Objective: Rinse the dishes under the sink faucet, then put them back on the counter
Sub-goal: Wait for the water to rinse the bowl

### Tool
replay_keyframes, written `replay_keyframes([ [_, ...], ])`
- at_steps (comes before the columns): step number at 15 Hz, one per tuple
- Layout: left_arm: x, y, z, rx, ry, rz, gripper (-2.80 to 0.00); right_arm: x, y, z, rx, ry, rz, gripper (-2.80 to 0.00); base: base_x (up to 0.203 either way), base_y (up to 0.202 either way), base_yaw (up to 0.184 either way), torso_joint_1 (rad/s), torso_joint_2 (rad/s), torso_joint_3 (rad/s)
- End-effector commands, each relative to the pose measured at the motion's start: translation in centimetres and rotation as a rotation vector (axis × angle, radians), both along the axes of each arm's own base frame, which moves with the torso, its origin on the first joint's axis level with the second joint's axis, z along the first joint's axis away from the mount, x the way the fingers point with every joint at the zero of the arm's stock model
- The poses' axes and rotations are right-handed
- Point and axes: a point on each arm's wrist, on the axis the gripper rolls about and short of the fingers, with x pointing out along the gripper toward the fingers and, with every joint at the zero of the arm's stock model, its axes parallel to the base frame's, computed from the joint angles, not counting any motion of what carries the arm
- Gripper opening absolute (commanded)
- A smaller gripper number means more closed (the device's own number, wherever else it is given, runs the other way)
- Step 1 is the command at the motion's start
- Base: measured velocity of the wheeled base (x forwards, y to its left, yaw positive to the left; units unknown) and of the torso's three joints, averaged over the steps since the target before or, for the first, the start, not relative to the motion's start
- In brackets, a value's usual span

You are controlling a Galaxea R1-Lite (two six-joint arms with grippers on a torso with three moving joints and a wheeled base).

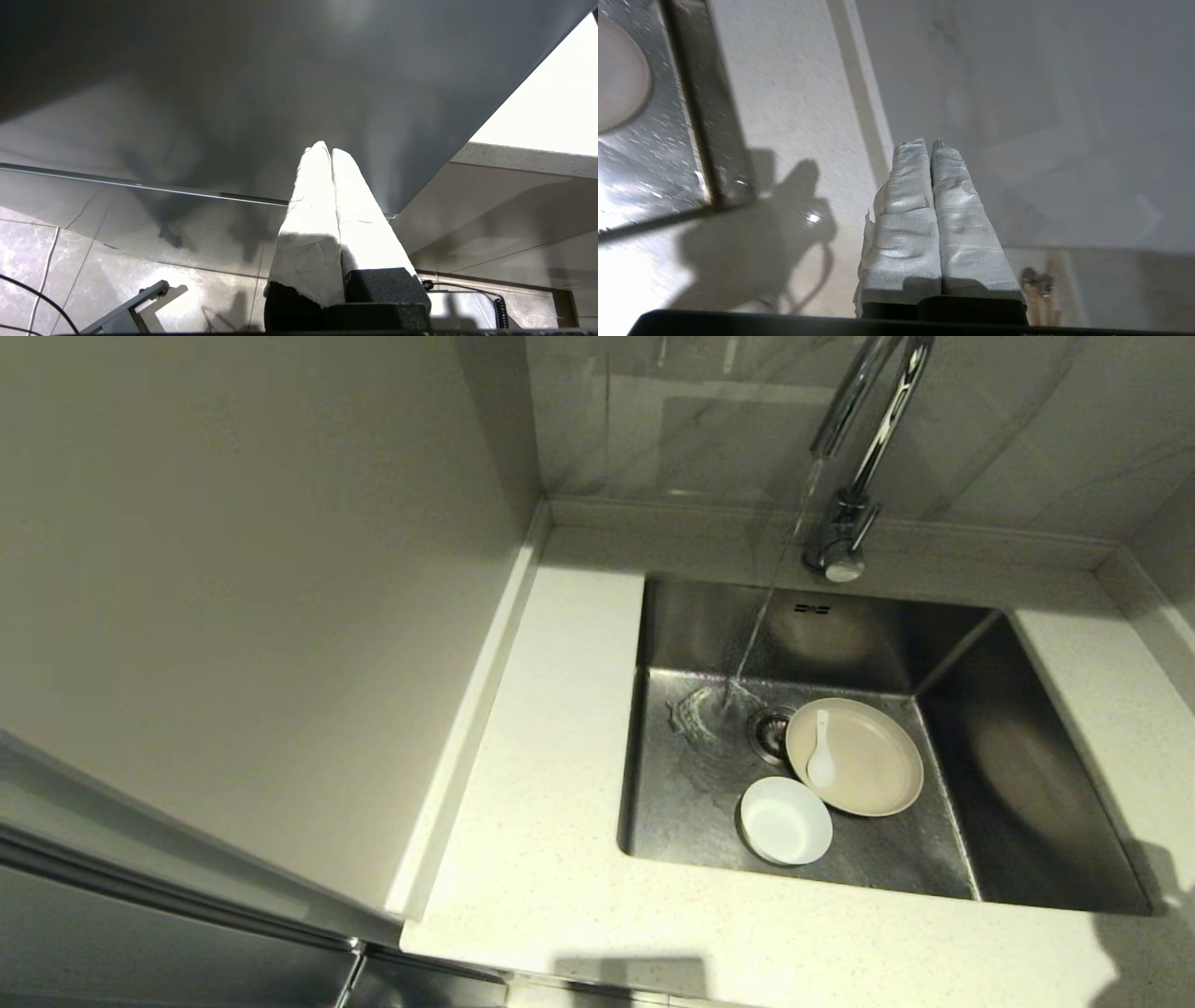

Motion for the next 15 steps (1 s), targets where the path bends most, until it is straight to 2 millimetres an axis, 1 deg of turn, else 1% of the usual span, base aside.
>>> replay_keyframes([
  [1,0.0,0.0,0.0,0.000,-0.003,0.001,-2.80,-3.8,0.9,-0.9,-0.065,-0.050,0.004,-2.80,0.000,0.000,0.000,0.000,0.00,0.000],
  [3,0.0,0.0,0.0,0.000,-0.003,0.001,-2.80,-5.7,1.3,-1.8,-0.111,-0.056,0.009,-2.80,0.000,0.000,0.000,0.000,0.00,0.000],
  [5,0.0,0.0,0.0,0.000,-0.003,0.001,-2.80,-7.0,1.6,-2.9,-0.127,-0.098,0.006,-2.80,0.000,0.000,0.000,0.000,0.00,0.000],
  [7,0.0,0.0,0.0,0.000,-0.003,0.001,-2.80,-7.1,1.6,-2.3,-0.151,-0.203,0.001,-2.80,0.000,0.000,0.000,0.000,0.00,0.000],
  [9,0.0,0.0,0.0,0.000,-0.003,0.001,-2.80,-7.2,1.7,-2.4,-0.166,-0.265,-0.013,-2.80,0.000,0.000,0.000,0.000,0.00,0.000],
  [11,0.0,0.0,0.0,0.000,-0.003,0.001,-2.80,-7.7,1.9,-2.7,-0.169,-0.288,-0.030,-2.80,0.000,0.000,0.000,0.000,0.00,0.000],
  [15,0.0,0.0,0.0,0.000,-0.003,0.001,-2.80,-7.8,1.9,-3.5,-0.151,-0.303,-0.029,-2.80,0.000,0.000,0.000,0.000,0.00,0.000],
])
